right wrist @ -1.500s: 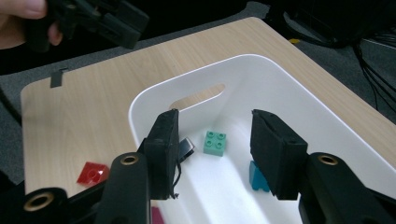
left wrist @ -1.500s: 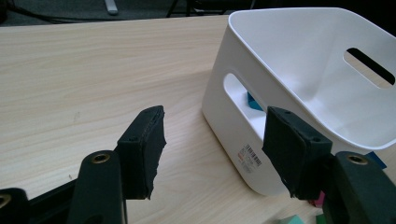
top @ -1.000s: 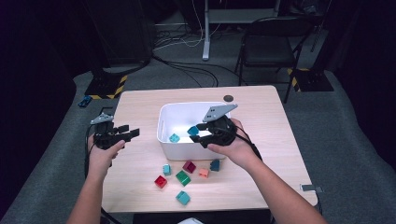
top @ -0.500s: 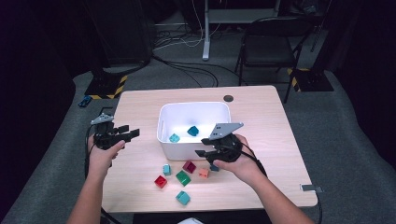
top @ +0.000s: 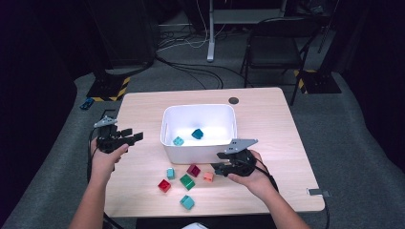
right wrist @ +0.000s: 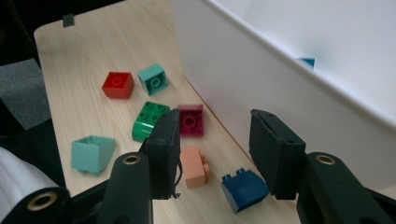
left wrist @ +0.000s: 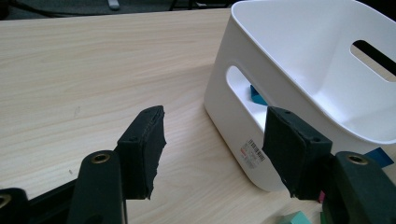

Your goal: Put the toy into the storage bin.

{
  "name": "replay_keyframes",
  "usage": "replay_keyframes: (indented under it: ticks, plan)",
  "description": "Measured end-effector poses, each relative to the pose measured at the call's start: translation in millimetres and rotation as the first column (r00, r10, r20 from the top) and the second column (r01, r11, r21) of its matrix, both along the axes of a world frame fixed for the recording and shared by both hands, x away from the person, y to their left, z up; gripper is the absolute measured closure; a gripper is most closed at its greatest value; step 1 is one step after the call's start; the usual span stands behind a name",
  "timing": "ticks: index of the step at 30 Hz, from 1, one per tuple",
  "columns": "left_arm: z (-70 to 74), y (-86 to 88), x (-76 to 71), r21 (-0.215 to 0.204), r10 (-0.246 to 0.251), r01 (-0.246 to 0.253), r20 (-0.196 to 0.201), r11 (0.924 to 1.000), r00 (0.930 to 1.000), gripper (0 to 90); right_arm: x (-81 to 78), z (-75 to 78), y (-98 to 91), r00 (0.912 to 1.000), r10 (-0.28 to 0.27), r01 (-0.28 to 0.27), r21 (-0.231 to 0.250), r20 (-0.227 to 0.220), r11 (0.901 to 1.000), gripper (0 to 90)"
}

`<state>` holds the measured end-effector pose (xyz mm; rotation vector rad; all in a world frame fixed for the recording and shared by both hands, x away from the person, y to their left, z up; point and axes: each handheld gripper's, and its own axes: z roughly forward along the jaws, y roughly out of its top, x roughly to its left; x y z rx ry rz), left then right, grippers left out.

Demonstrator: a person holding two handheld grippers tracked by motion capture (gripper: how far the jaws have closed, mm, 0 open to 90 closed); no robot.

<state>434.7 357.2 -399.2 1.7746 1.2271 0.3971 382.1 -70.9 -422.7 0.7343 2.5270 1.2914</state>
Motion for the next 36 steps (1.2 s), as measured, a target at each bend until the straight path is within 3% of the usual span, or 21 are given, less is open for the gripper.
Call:
replay_keyframes:
  ticks: [8, 16, 25, 36]
  plan:
    - [0.2, -0.3, -0.5, 0.004, -0.002, 0.002, 0.0, 1.0, 1.0, 38.4, 4.1, -33.8, -9.8, 0.9989, -0.043, 0.042, -0.028, -0.021, 0.9987, 52.2]
    - [-0.4, -1.1, -0.3, 0.01, -0.006, 0.006, -0.006, 0.9999, 1.0, 38.4, 10.4, -56.6, -17.3, 0.9957, -0.082, 0.08, -0.041, -0.043, 0.9959, 50.9]
    - [-0.9, -2.2, -0.4, 0.01, -0.005, 0.005, -0.006, 0.9999, 1.0, 38.5, 16.9, -73.1, -20.7, 0.991, -0.114, 0.109, -0.072, -0.07, 0.9914, 49.6]
    - [-0.8, -1.8, -0.7, 0.008, -0.005, 0.005, -0.007, 1.0, 1.0, 38.5, 23.2, -81.9, -14.9, 0.9921, -0.104, 0.096, -0.102, -0.071, 0.9901, 49.3]
